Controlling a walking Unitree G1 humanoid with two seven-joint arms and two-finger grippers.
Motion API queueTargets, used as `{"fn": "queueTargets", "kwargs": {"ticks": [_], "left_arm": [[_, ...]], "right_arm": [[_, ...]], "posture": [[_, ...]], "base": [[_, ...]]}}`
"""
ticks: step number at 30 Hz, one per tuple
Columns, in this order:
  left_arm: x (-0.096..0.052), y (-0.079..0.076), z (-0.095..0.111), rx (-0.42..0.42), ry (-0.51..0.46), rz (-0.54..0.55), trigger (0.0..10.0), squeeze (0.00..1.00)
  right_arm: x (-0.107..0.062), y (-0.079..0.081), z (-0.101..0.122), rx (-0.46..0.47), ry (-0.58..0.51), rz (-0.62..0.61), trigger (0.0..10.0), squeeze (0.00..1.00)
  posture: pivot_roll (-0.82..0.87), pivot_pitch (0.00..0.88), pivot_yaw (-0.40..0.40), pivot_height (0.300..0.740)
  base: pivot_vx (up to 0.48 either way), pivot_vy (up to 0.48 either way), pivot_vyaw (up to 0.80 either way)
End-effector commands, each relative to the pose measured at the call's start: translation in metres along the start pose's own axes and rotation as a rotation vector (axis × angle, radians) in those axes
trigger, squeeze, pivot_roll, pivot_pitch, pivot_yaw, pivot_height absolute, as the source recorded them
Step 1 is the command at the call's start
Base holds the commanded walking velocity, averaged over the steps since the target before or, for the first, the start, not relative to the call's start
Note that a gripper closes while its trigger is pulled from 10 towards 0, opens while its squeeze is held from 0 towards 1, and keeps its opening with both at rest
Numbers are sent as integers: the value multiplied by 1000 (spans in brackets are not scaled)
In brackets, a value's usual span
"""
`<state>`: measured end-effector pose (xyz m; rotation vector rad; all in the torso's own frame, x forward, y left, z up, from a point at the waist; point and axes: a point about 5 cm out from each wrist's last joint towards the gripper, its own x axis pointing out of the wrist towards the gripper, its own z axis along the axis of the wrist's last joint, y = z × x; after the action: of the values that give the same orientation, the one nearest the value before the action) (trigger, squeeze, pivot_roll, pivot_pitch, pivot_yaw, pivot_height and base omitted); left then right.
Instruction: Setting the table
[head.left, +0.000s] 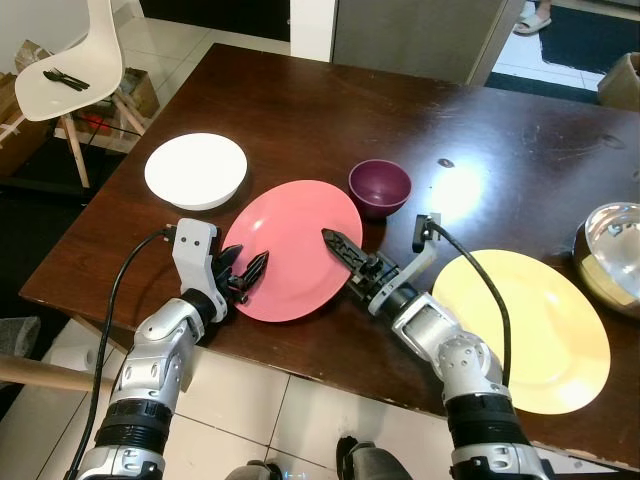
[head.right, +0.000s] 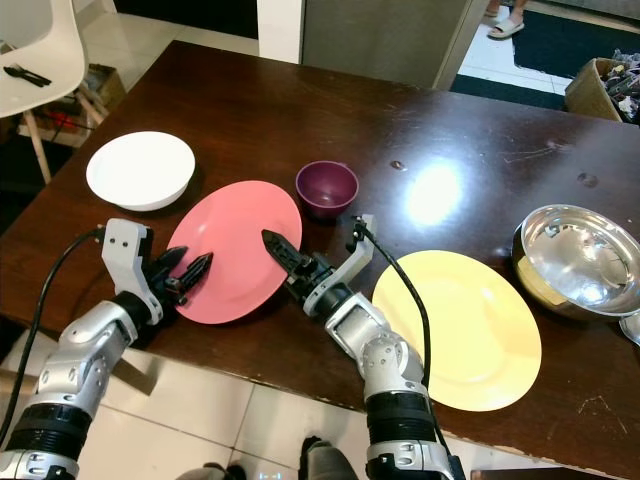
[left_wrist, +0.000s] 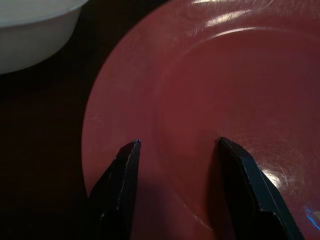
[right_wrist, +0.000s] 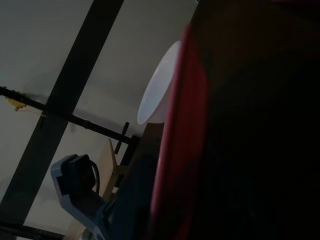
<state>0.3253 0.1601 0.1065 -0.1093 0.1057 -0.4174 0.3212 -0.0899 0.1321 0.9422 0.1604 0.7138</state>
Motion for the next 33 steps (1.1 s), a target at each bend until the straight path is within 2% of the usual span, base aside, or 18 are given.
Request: {"fn": "queueTargets", "kwargs": {"ticks": [1, 8, 14, 15, 16, 20, 22, 23, 24, 25, 27, 28, 29, 30, 31, 33], "left_arm": [[-14, 2, -42, -74, 180, 39, 10000, 0], [-12, 1, -42, -75, 179, 35, 10000, 0], [-10, -2, -34, -73, 151, 15, 10000, 0], [-9, -10, -13, -48, 86, -42, 10000, 0], [-9, -10, -13, -48, 86, -42, 10000, 0], [-15, -25, 33, 53, -31, -161, 10000, 0], [-24, -26, 69, 111, -107, -213, 10000, 0], [-24, -26, 69, 111, -107, -213, 10000, 0], [-28, -26, 83, 130, -134, -228, 10000, 0], [-39, -23, 111, 175, -186, -252, 10000, 0], [-47, -20, 126, 208, -206, -258, 10000, 0], [-54, -16, 135, 228, -215, -248, 10000, 0], [-64, -9, 143, 242, -220, -215, 10000, 0], [-64, -9, 143, 242, -220, -215, 10000, 0], [-67, -6, 146, 252, -222, -193, 10000, 0], [-71, -2, 149, 263, -224, -140, 10000, 0]], "right_arm": [[0, 1, -2, 19, 2, 25, 0, 0], [3, 3, 0, 28, -7, 55, 0, 0], [5, 6, 2, 28, -19, 76, 0, 0], [4, 9, 5, 18, -32, 86, 0, 0], [4, 9, 5, 18, -32, 86, 0, 0], [2, 18, 11, 11, -71, 119, 0, 0], [-1, 28, 20, -16, -105, 148, 0, 0], [-1, 28, 20, -16, -105, 148, 0, 0], [-3, 33, 24, -29, -120, 162, 0, 0], [-7, 46, 35, -96, -145, 196, 0, 0], [-11, 56, 41, -156, -158, 212, 0, 0], [-15, 63, 47, -221, -173, 203, 0, 0], [-23, 70, 56, -287, -211, 184, 6039, 0], [-23, 70, 56, -287, -211, 184, 6039, 0], [-27, 73, 60, -320, -231, 167, 10000, 0], [-35, 76, 65, -368, -272, 121, 10000, 0]], "posture": [[-89, 154, 19, 740], [-85, 141, 22, 740], [-84, 137, 25, 740], [-84, 137, 25, 740], [-84, 137, 25, 740], [-70, 131, 40, 740], [-58, 124, 48, 740], [-58, 124, 48, 740], [-56, 122, 49, 740], [-50, 117, 55, 740], [-46, 111, 61, 740], [-45, 109, 63, 740], [-42, 103, 71, 740], [-42, 103, 71, 740], [-42, 99, 75, 740], [-43, 94, 81, 740]], "base": [[0, 0, 0], [0, 0, 0], [0, 0, 0], [0, 0, 0], [0, 0, 0], [0, 0, 0], [0, 0, 0], [0, 0, 0], [0, 0, 0], [0, 0, 0], [0, 0, 0], [0, 0, 0], [0, 0, 0], [0, 0, 0], [0, 0, 0], [0, 0, 0]]}}
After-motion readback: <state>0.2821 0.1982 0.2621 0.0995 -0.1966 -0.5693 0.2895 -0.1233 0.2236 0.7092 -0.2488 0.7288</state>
